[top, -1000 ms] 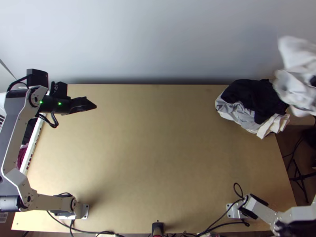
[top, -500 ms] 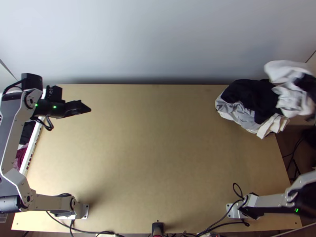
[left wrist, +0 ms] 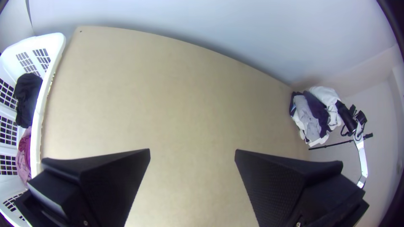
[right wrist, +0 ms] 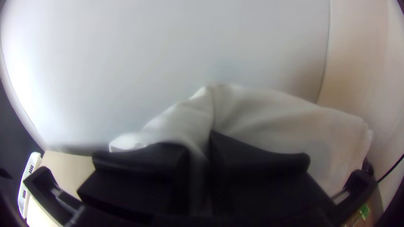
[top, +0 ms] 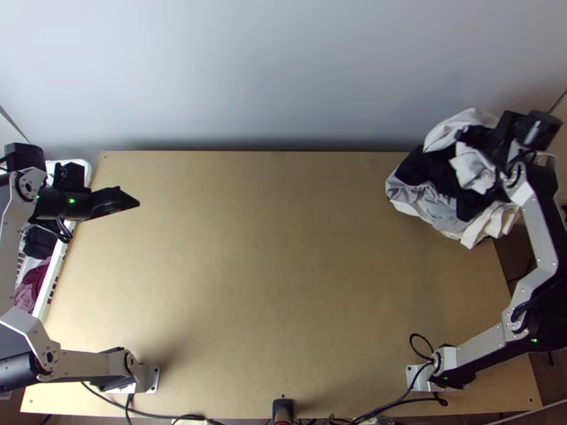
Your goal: Fold the t-shirt
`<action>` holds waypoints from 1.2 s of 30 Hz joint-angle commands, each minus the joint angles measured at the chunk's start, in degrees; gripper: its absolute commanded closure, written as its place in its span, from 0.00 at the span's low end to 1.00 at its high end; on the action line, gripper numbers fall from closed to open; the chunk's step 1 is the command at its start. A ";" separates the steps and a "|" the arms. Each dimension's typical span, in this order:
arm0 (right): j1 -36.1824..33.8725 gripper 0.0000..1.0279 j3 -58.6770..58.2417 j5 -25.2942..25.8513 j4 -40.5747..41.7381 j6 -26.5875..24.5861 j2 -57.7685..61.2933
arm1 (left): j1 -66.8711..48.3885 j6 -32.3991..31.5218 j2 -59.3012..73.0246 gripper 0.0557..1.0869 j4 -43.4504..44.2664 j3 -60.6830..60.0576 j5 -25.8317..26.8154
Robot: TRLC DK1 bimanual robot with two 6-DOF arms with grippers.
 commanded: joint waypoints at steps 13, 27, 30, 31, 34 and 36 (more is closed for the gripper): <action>-9.86 0.04 -25.96 -5.33 -1.90 -9.14 -16.71 | -1.49 -0.06 0.47 0.05 0.31 -0.95 1.12; -7.84 0.04 -7.59 -10.52 -9.63 3.07 -24.09 | -2.63 -1.29 -0.14 0.05 0.75 -0.95 1.04; -3.62 0.04 -5.30 -6.21 -6.03 3.51 -18.29 | -3.25 -1.64 -0.76 0.05 0.75 -1.92 1.12; -2.57 0.04 -4.60 -4.98 -4.36 3.51 -15.57 | -3.60 -1.81 -1.02 0.05 0.75 -2.10 1.12; -0.02 0.04 -2.58 -2.08 -0.05 2.72 -6.51 | -5.00 -2.87 -1.64 0.05 0.83 -2.54 1.04; 1.12 0.04 -1.00 -0.68 1.18 1.23 -0.54 | -5.79 -2.96 -2.25 0.05 0.75 -2.98 1.04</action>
